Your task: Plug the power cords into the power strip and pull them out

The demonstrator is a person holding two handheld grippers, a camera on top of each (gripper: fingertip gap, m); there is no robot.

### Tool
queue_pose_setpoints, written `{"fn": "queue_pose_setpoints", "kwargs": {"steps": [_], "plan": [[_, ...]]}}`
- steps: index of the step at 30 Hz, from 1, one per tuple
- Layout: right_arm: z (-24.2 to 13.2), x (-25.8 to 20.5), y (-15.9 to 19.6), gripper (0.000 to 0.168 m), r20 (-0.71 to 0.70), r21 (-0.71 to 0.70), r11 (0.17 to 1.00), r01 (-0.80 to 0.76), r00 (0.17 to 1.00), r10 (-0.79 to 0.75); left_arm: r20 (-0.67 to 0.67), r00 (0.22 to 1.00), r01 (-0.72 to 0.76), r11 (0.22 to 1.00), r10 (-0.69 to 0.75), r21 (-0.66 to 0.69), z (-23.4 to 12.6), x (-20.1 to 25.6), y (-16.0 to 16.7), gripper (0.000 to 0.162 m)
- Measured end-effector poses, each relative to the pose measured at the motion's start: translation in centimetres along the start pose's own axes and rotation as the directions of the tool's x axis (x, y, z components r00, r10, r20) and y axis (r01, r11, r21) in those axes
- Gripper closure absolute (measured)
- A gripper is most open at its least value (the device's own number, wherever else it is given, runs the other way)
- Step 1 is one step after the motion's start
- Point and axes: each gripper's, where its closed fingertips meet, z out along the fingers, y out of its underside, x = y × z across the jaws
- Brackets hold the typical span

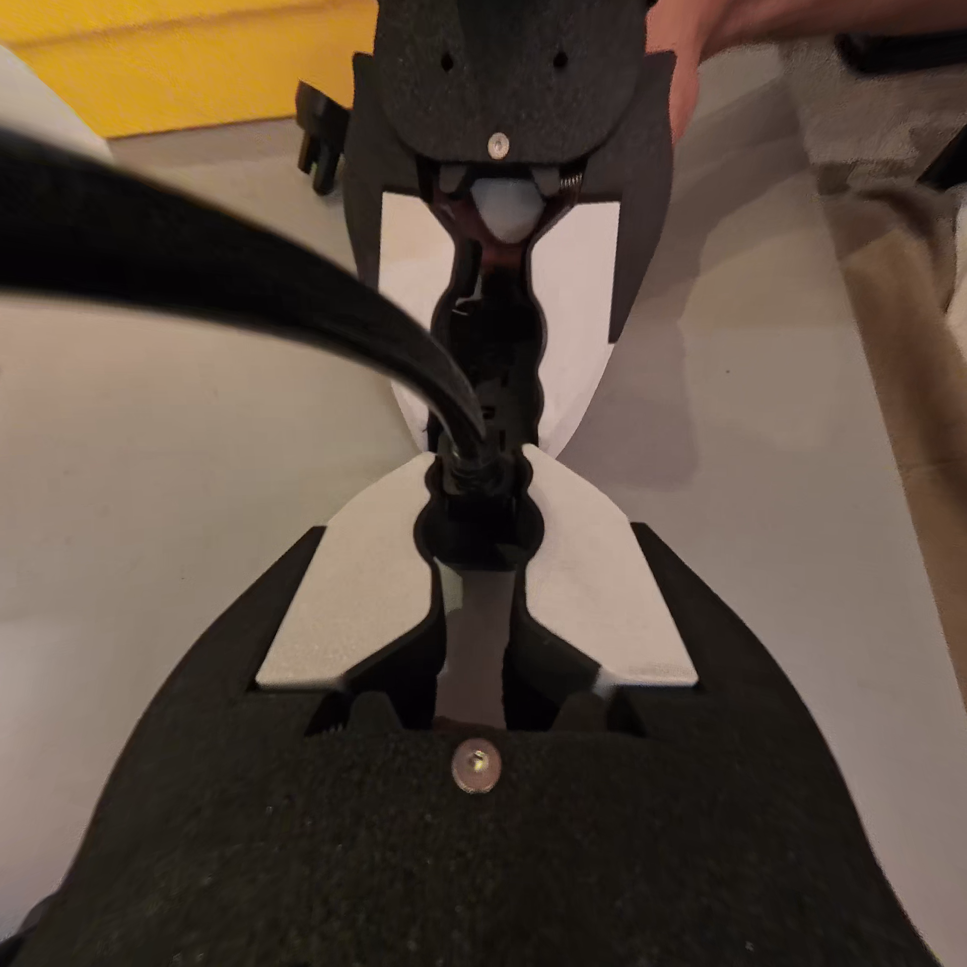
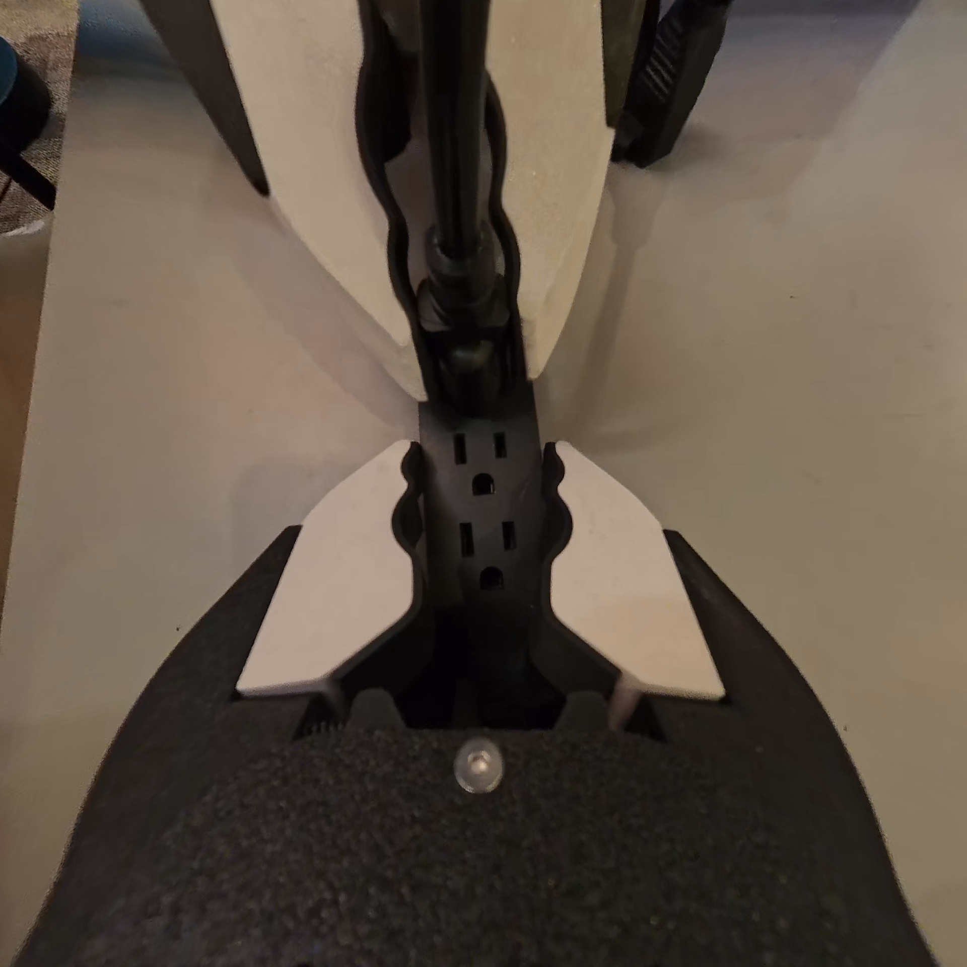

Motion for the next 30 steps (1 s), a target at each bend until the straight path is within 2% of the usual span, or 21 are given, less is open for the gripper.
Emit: {"fn": "queue_pose_setpoints", "kwargs": {"steps": [9, 13, 21, 25, 30], "plan": [[0.0, -0.44, -0.02, 0.122, 0.018, 0.02, 1.0, 0.009, 1.0, -0.009, -0.033, 0.999, 0.03, 0.997, -0.028, 0.066, -0.55, 0.35, 0.4, 0.138], [-0.02, 0.03, -0.01, 0.123, -0.004, -0.003, 1.0, -0.005, 1.0, 0.005, -0.012, 1.0, 0.0, 1.0, 0.0, -0.013, -0.1, 0.07, -0.01, 0.139], [0.05, -0.46, -0.09, 0.123, 0.027, 0.019, 1.0, 0.006, 1.0, -0.006, -0.043, 0.999, 0.035, 0.998, -0.032, 0.058, -0.66, 0.41, 0.47, 0.138], [0.02, -0.06, -0.07, 0.123, 0.018, 0.007, 1.0, -0.009, 1.0, 0.009, -0.017, 1.0, -0.012, 0.999, 0.011, -0.043, -0.22, 0.15, 0.17, 0.139], [-0.05, -0.41, -0.05, 0.122, 0.026, 0.021, 1.0, 0.005, 1.0, -0.006, -0.039, 0.999, 0.011, 1.0, -0.01, 0.022, -0.72, 0.42, 0.56, 0.138]]}}
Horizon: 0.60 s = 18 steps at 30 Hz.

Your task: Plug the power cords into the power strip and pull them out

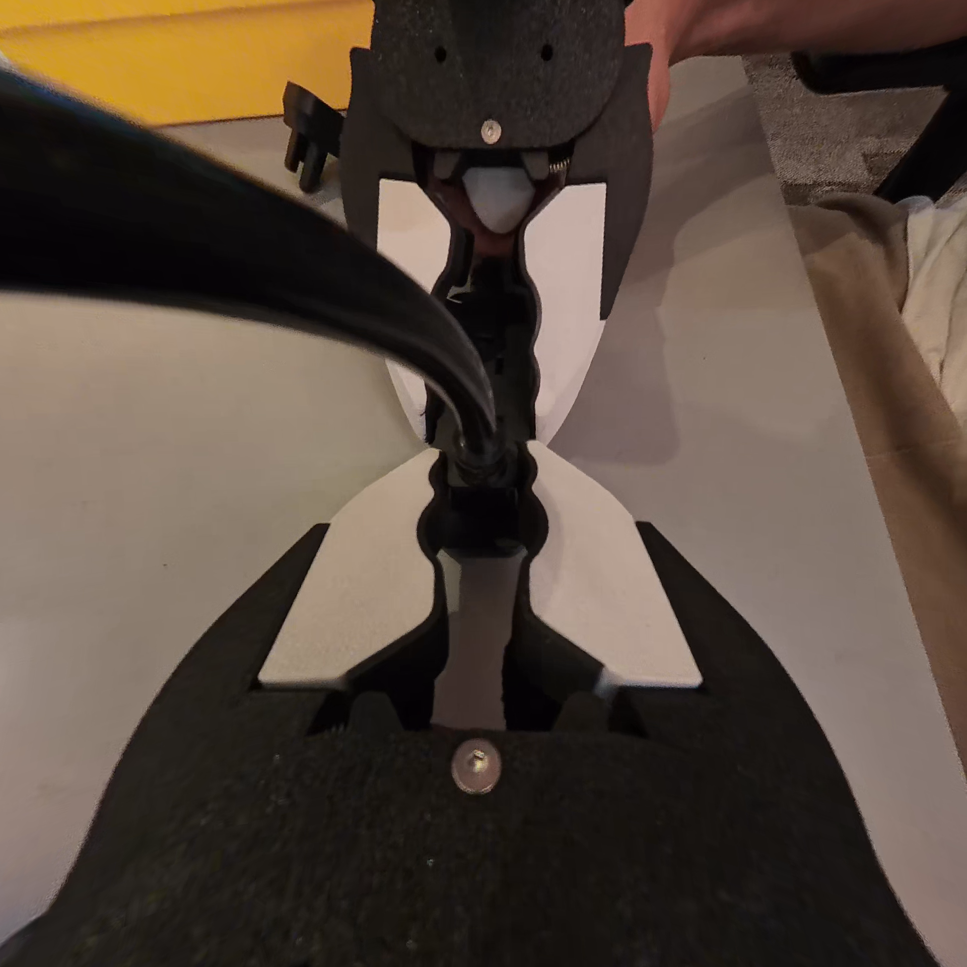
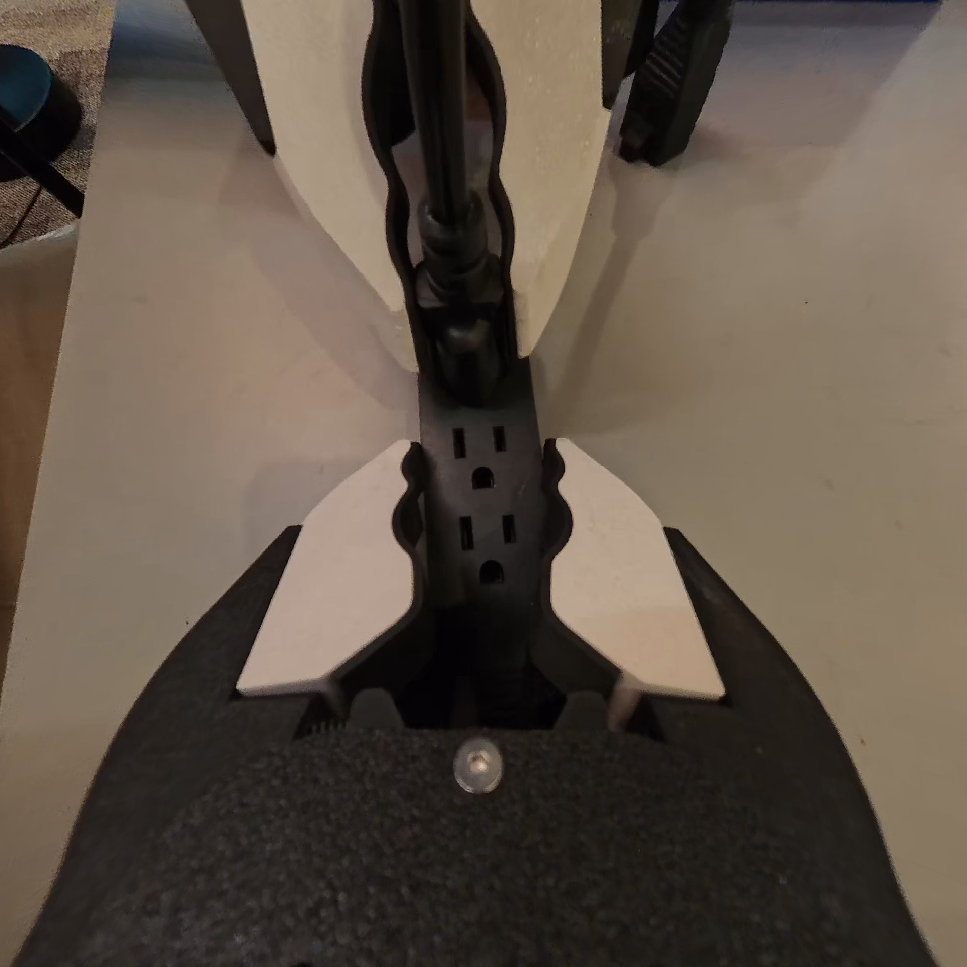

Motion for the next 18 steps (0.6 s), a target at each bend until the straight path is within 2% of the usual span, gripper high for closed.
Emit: {"fn": "queue_pose_setpoints", "kwargs": {"steps": [5, 13, 16, 18], "plan": [[0.0, -0.3, -0.1, 0.123, 0.013, -0.001, 1.0, 0.0, 1.0, 0.0, -0.002, 1.0, 0.003, 1.0, -0.003, 0.012, 0.0, 0.4, -0.1, 0.137], [-0.2, -0.5, -0.1, 0.124, 0.025, -0.003, 1.0, 0.002, 1.0, -0.002, 0.072, 0.997, 0.028, 0.996, -0.035, 0.09, 0.1, 0.7, -0.4, 0.137], [-0.3, -0.8, -0.4, 0.111, 0.044, 0.009, 1.0, -0.021, 0.999, 0.02, 0.081, 0.995, 0.049, 0.993, -0.057, 0.108, 0.1, 0.8, -0.4, 0.137], [-0.6, -1.1, -1.2, 0.111, 0.063, 0.052, 0.998, -0.039, 0.997, 0.036, 0.078, 0.995, 0.06, 0.99, -0.07, 0.124, 0.1, 0.8, -0.4, 0.137]]}}
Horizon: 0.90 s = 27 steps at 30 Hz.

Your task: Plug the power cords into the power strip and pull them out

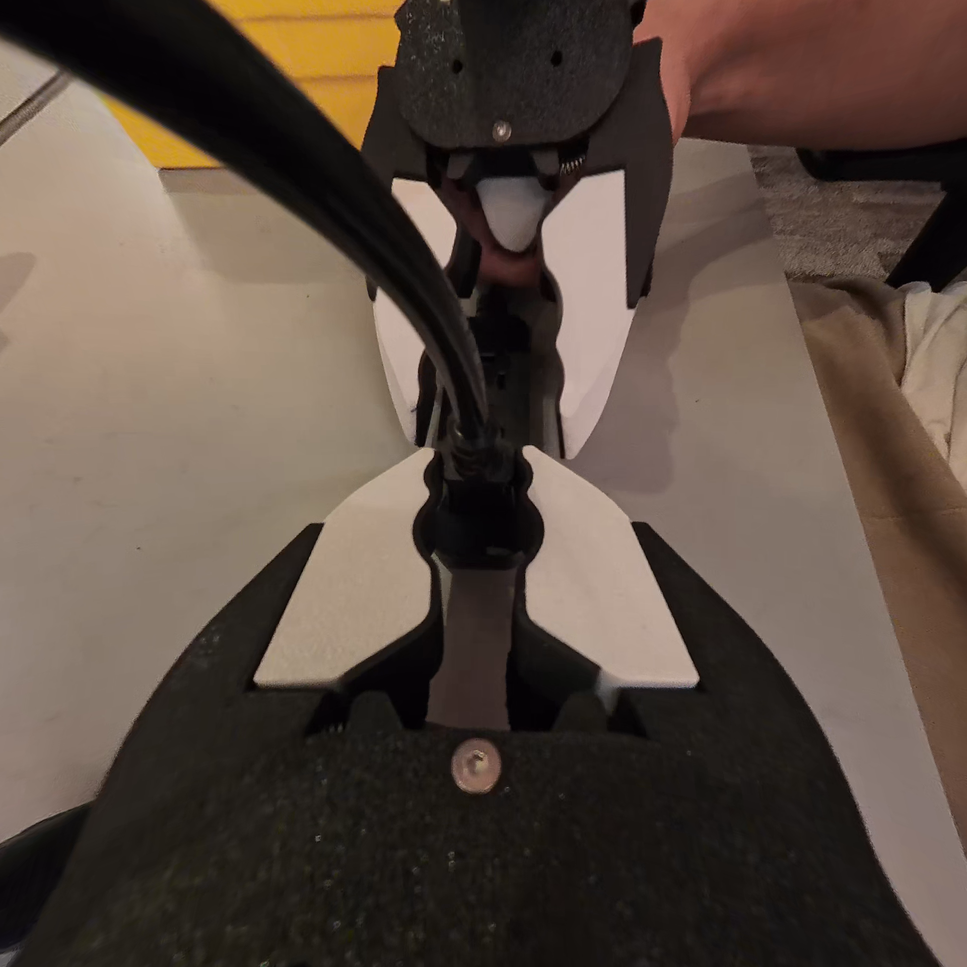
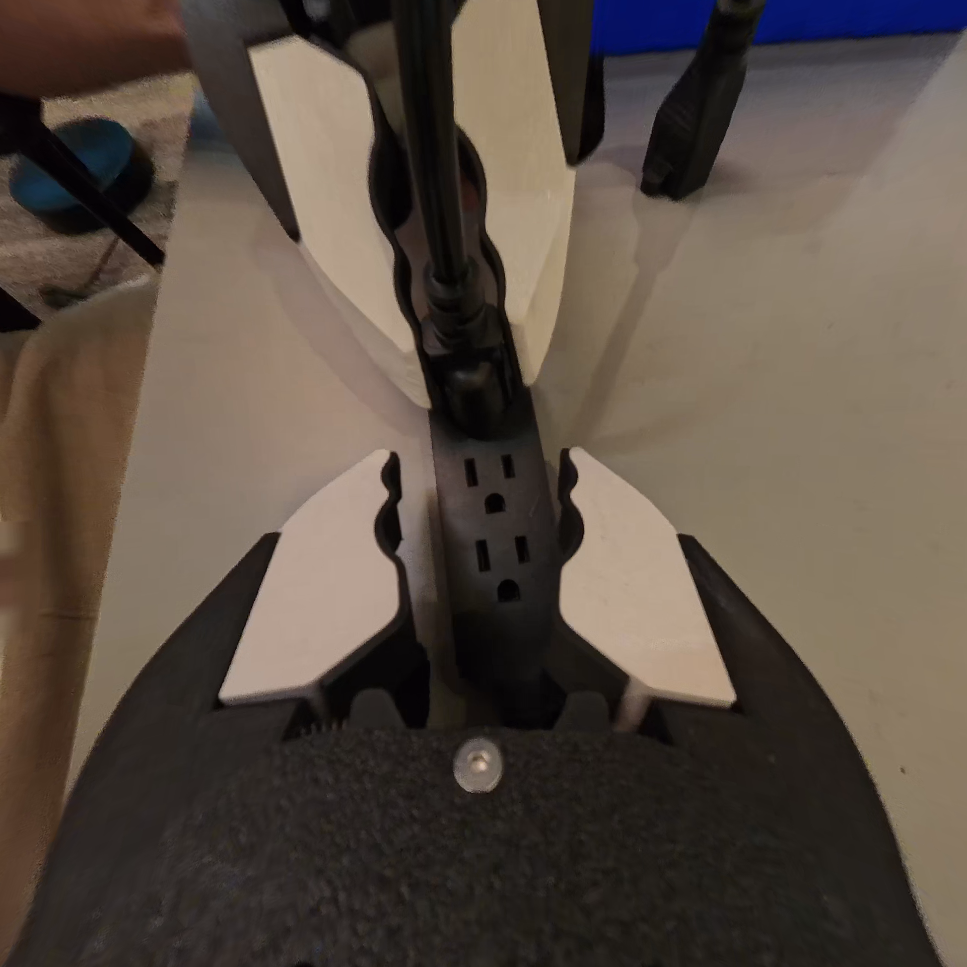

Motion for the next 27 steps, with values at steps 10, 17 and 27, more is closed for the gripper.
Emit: {"fn": "queue_pose_setpoints", "kwargs": {"steps": [10, 17, 27], "plan": [[0.2, 0.3, 0.7, 0.126, -0.044, -0.046, 0.997, 0.055, 0.997, -0.057, -0.011, 1.0, 0.003, 1.0, -0.003, 0.015, 0.1, 0.2, 0.0, 0.137], [0.1, -0.1, 0.9, 0.125, -0.037, -0.035, 0.997, 0.07, 0.997, -0.072, -0.011, 1.0, 0.001, 1.0, -0.001, -0.006, 0.2, 0.5, 0.0, 0.137], [0.0, -0.2, 0.9, 0.125, -0.086, -0.037, 0.997, 0.071, 0.994, -0.074, 0.031, 0.999, 0.012, 0.998, -0.01, -0.056, 0.3, 0.6, 0.0, 0.137]]}}
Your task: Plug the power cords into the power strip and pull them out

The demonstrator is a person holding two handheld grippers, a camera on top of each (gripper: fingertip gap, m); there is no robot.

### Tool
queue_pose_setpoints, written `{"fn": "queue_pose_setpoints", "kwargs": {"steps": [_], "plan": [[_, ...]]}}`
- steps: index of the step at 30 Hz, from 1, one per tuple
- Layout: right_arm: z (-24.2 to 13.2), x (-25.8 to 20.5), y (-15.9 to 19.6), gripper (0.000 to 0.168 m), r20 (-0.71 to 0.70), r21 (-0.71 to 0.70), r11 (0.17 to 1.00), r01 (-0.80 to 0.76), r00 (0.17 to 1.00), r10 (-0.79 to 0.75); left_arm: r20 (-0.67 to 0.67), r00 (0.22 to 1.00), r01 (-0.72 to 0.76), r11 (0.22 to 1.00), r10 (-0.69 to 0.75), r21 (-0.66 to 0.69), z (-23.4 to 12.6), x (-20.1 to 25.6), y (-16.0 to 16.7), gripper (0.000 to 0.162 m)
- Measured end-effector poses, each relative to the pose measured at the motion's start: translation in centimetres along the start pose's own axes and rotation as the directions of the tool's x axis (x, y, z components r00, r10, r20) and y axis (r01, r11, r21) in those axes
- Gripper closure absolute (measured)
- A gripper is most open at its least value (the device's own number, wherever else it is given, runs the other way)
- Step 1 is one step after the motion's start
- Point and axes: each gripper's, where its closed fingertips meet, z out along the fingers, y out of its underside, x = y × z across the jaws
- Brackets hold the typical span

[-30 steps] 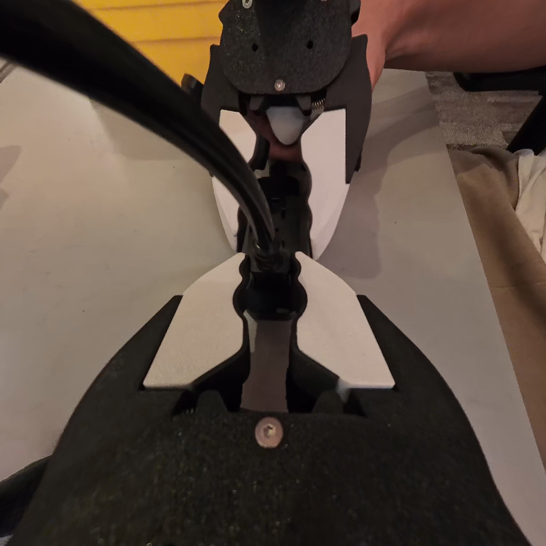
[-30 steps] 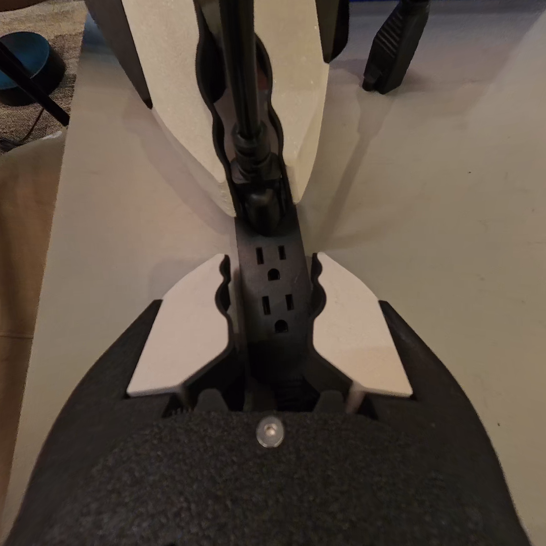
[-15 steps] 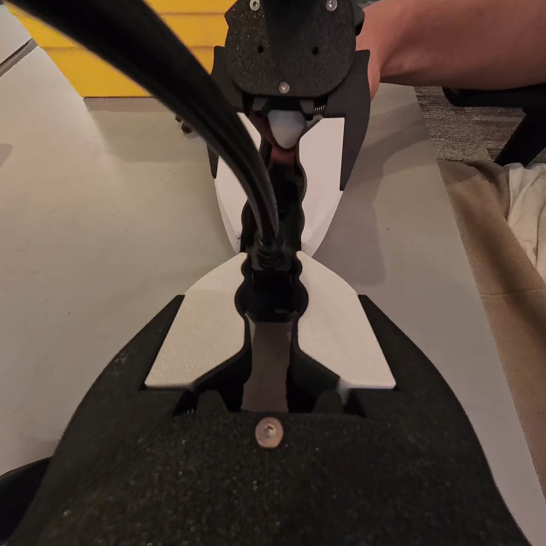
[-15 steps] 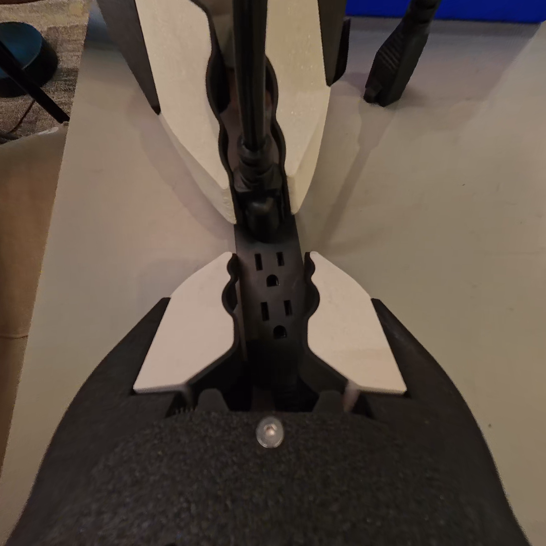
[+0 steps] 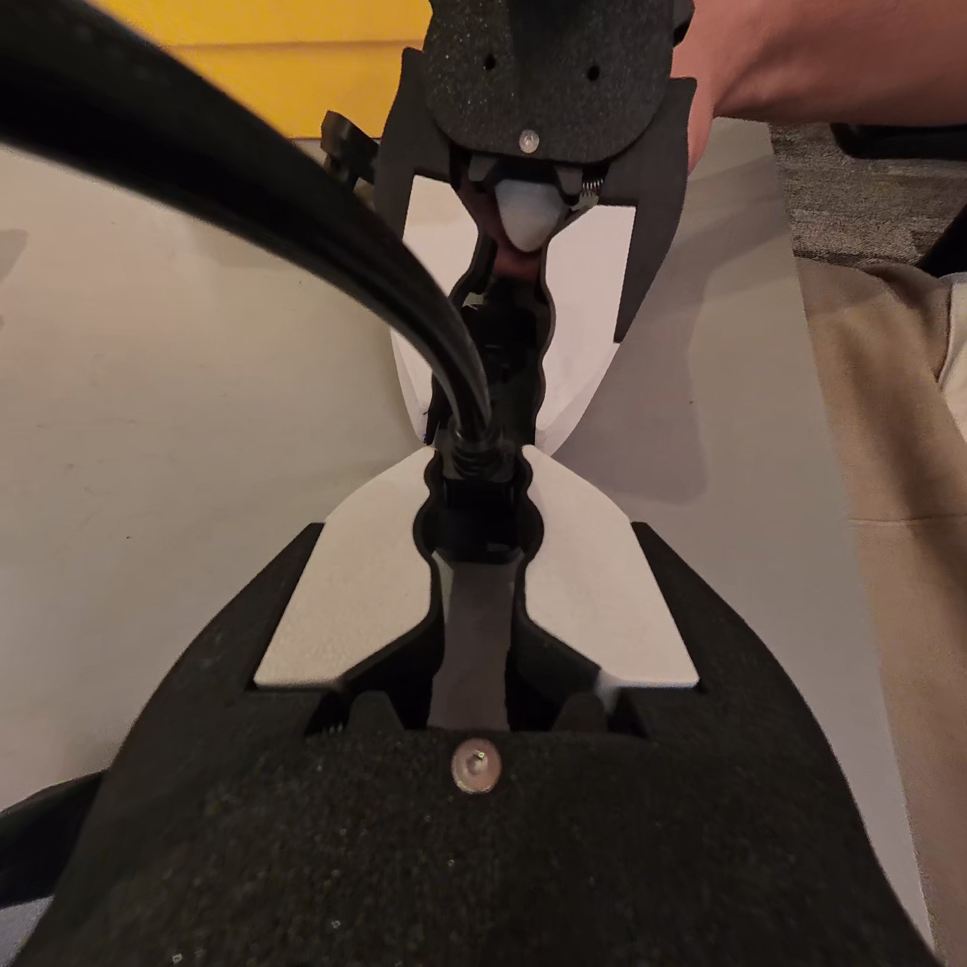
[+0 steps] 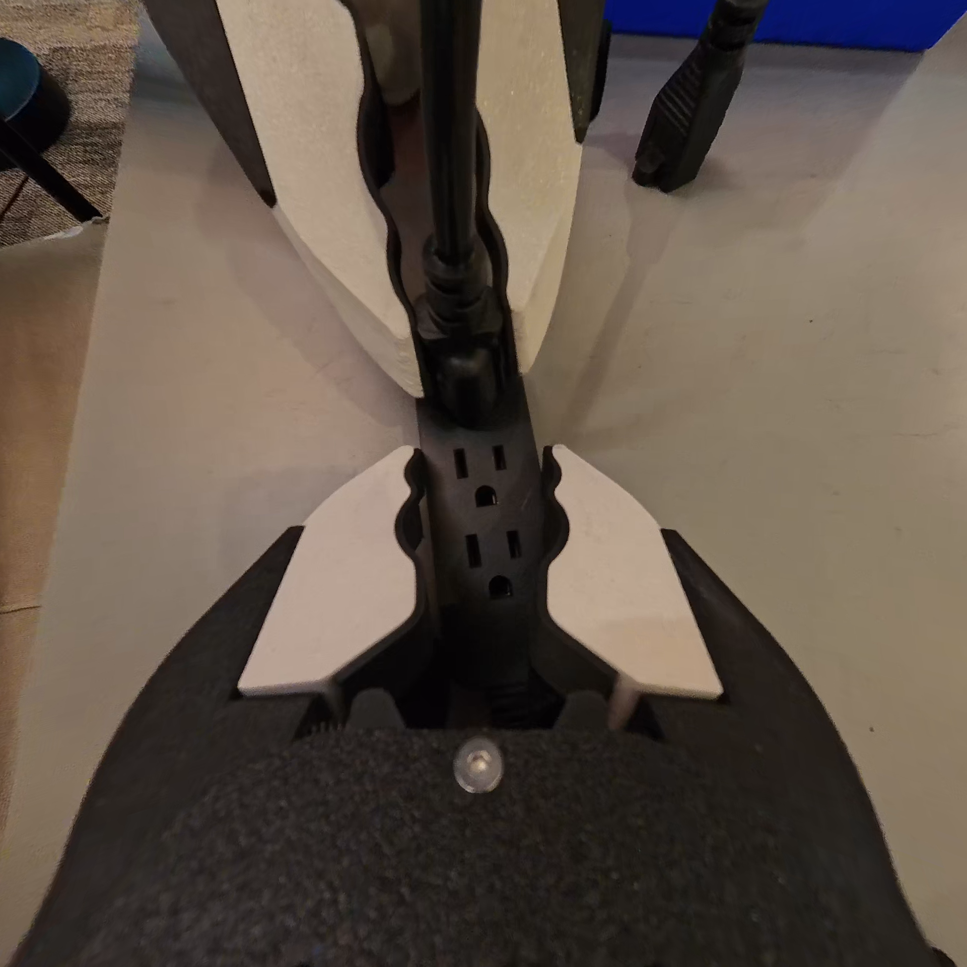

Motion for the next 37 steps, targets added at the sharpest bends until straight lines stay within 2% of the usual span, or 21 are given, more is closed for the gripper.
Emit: {"fn": "queue_pose_setpoints", "kwargs": {"steps": [6, 7, 10, 14, 19, 23, 26, 37], "plan": [[-0.4, -0.4, -0.1, 0.122, -0.064, -0.013, 1.0, 0.02, 0.998, -0.021, 0.043, 0.999, 0.032, 0.999, -0.032, -0.009, -0.1, 0.4, 0.0, 0.137], [-0.9, -0.5, -0.4, 0.117, -0.091, 0.014, 1.0, -0.005, 0.996, 0.006, 0.073, 0.997, 0.04, 0.999, -0.04, -0.005, -0.3, 0.5, 0.1, 0.133], [-3.7, -1.4, -2.4, 0.117, -0.126, 0.181, 0.978, -0.107, 0.983, 0.131, 0.175, 0.982, 0.073, 0.997, -0.074, 0.013, -1.6, 1.5, 0.2, 0.12], [-7.4, -3.1, -2.2, 0.125, -0.2, 0.353, 0.92, -0.167, 0.948, 0.249, 0.278, 0.945, 0.155, 0.985, -0.171, 0.079, -4.2, 4.5, 0.6, 0.119], [-9.9, -5.2, -0.2, 0.128, -0.268, 0.393, 0.907, -0.154, 0.924, 0.273, 0.365, 0.906, 0.188, 0.976, -0.214, 0.106, -6.3, 8.3, 1.6, 0.121], [-10.7, -4.6, -0.5, 0.132, -0.284, 0.444, 0.885, -0.138, 0.915, 0.285, 0.329, 0.903, 0.226, 0.956, -0.278, 0.187, -6.6, 9.3, 0.7, 0.124], [-9.9, -4.4, 0.3, 0.131, -0.25, 0.409, 0.894, -0.181, 0.92, 0.301, 0.288, 0.893, 0.29, 0.931, -0.347, 0.223, -6.4, 8.8, 0.6, 0.121], [-9.6, -3.5, 0.3, 0.134, -0.252, 0.41, 0.895, -0.175, 0.921, 0.296, 0.276, 0.889, 0.319, 0.927, -0.365, 0.198, -6.2, 7.7, 1.7, 0.12]]}}
